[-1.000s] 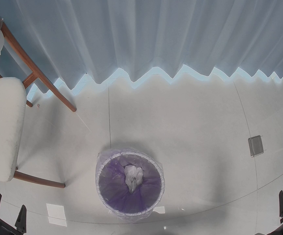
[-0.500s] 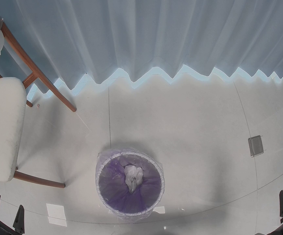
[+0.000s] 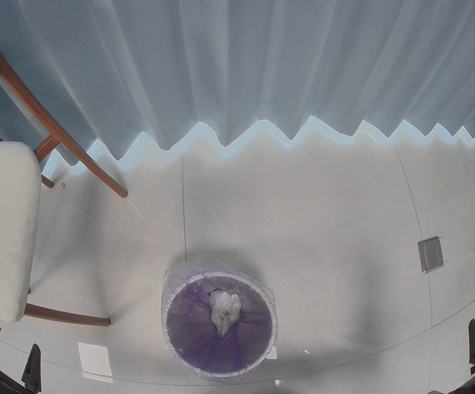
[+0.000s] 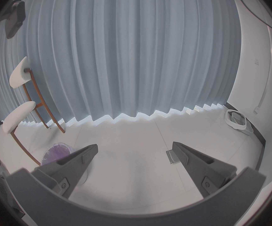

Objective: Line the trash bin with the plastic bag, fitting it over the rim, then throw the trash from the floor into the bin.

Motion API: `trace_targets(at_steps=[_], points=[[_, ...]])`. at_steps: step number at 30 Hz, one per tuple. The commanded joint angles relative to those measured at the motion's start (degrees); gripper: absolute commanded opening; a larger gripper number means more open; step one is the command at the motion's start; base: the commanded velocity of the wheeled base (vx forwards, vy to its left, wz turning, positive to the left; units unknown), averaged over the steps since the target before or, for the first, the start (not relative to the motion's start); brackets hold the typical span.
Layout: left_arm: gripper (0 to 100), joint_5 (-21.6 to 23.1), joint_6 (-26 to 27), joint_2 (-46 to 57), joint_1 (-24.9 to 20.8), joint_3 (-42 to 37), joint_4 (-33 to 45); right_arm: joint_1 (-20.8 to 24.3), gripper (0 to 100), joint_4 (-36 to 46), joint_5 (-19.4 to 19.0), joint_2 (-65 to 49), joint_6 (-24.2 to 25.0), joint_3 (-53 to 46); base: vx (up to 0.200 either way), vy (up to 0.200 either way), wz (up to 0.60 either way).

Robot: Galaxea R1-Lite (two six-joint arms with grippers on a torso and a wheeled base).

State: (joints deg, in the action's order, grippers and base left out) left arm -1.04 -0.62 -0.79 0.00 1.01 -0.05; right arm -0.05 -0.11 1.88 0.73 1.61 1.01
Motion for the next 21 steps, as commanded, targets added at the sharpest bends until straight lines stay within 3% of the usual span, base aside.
trace_targets(at_steps=[1, 7, 10, 19, 21], points=[[100, 0.0, -0.1, 0.7, 0.0, -1.0, 0.0, 0.0, 100, 0.0, -0.2, -0.7, -0.5, -1.0, 0.000, 0.200, 0.00], [100, 0.0, -0.1, 0.6, 0.0, -1.0, 0.0, 0.0, 100, 0.1, -0.2, -0.7, -0.8, -1.0, 0.000, 0.200, 0.00], [100, 0.0, -0.1, 0.7, -0.1, -1.0, 0.0, 0.0, 100, 0.1, -0.2, -0.7, -0.7, -1.0, -0.200, 0.200, 0.00], [100, -0.1, -0.3, 0.6, 0.0, -1.0, 0.0, 0.0, 100, 0.1, -0.2, -0.7, -0.8, -1.0, 0.000, 0.000, 0.00], [100, -0.1, -0.2, 0.7, 0.0, -1.0, 0.0, 0.0, 100, 0.1, -0.2, -0.7, -0.8, -1.0, -0.200, 0.000, 0.00]])
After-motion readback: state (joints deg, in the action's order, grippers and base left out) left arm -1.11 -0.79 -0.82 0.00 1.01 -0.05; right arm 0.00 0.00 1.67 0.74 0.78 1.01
